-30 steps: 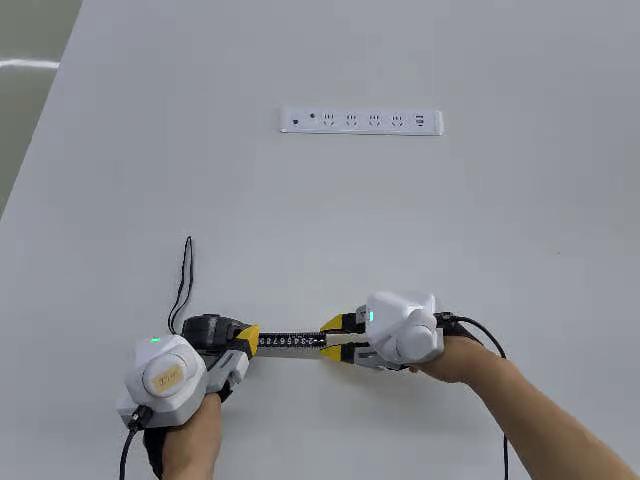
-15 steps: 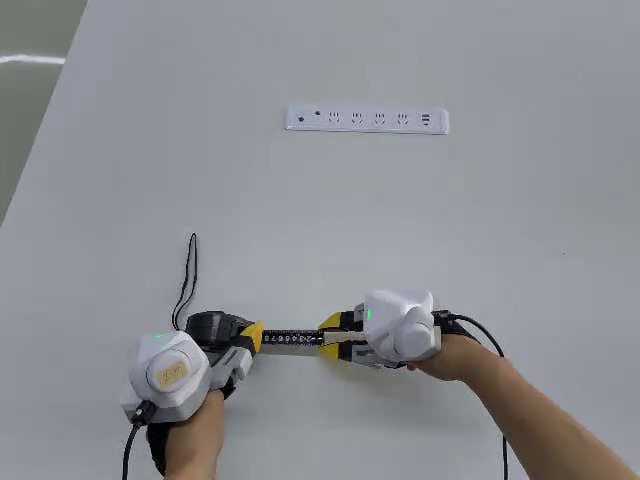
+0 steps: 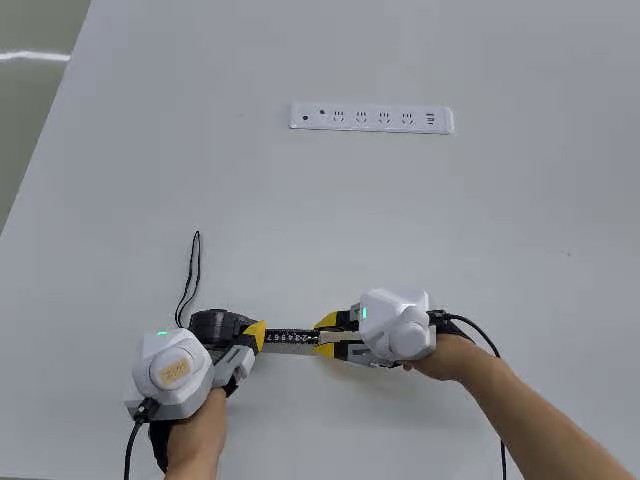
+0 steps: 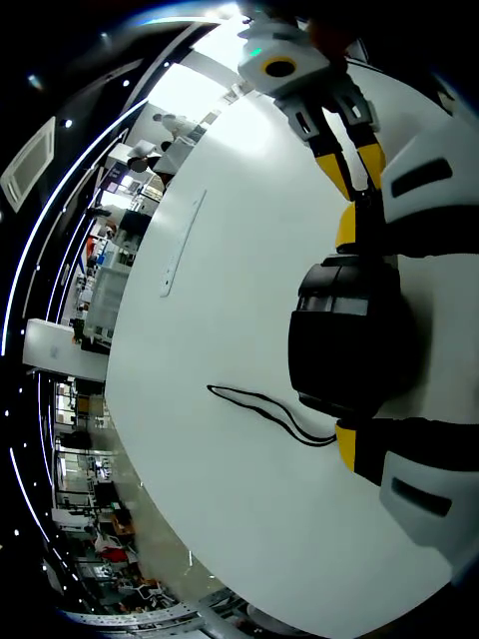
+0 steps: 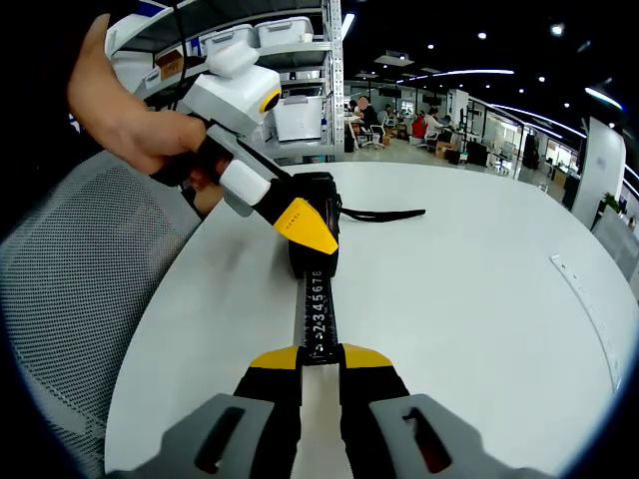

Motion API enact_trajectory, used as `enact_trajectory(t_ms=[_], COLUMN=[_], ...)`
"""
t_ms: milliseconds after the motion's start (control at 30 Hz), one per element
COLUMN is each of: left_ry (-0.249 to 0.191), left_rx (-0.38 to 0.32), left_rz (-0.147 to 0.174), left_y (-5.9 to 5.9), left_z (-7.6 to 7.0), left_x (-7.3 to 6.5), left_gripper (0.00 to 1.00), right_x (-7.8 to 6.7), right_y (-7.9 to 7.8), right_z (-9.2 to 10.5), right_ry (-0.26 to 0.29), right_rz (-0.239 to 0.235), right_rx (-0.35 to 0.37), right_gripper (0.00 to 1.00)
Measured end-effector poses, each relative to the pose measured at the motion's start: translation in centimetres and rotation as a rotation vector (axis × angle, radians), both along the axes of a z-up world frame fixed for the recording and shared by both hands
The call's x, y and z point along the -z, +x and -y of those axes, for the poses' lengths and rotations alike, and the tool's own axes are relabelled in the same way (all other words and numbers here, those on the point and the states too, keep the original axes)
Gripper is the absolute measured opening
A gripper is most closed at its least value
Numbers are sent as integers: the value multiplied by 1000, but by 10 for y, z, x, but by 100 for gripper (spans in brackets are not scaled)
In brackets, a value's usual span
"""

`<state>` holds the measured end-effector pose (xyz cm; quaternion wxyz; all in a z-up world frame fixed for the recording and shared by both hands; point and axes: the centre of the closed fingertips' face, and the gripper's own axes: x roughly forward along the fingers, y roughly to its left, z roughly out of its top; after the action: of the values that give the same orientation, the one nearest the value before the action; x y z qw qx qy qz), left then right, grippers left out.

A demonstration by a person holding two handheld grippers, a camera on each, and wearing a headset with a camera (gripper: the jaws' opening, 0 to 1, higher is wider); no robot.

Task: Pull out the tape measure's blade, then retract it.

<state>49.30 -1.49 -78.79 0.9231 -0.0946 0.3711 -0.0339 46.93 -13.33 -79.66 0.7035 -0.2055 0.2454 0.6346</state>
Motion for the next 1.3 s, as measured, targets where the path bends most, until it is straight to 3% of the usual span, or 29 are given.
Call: enact_trajectory(t_ms=[1300], left_ry=[-7], left_rx=[-4], left_rz=[2], left_y=[0], left_z=[-1], left_x=[0], left_gripper=[62], right_x=[1], right_y=[2], right_z=[-19], right_ry=[11], right_rz=[-3], right_rx=[-2], right_gripper=[12])
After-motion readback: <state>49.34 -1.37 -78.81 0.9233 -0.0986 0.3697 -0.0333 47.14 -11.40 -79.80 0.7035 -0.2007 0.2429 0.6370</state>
